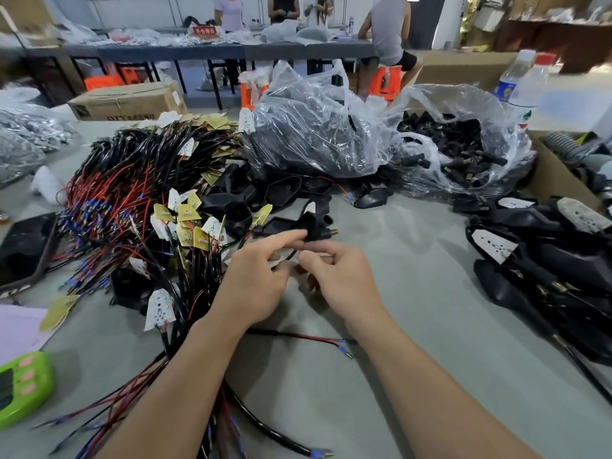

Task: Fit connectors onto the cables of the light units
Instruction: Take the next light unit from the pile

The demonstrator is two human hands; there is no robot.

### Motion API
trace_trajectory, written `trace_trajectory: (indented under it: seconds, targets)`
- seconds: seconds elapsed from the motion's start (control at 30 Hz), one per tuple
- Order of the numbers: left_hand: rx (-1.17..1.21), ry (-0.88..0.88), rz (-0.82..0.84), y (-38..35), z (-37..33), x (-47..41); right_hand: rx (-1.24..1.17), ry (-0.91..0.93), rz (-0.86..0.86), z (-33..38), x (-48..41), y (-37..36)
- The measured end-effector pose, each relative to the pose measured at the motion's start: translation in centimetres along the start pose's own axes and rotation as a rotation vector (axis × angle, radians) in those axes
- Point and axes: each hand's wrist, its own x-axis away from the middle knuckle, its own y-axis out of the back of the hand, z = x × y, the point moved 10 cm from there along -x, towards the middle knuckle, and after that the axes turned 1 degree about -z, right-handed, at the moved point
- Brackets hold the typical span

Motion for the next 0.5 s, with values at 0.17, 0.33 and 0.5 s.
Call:
trace_trajectory:
  seconds: [0.17, 0.33, 0.5]
  targets:
    - [-0.612, 0.124, -0.166, 1.8, 0.8, 0.8, 0.005, -0.032, -0.083, -1.3, -0.8, 1.7]
    - [-0.652, 0.048, -0.049, 0.8, 0.9, 0.5, 0.246, 0.046, -0.043, -0.6, -0.2, 0.6]
    - [-0.064, -0.058, -0.236, 2.1, -1.2, 0.7, 0.149, 0.077, 0.101, 0.2, 0.9, -1.6]
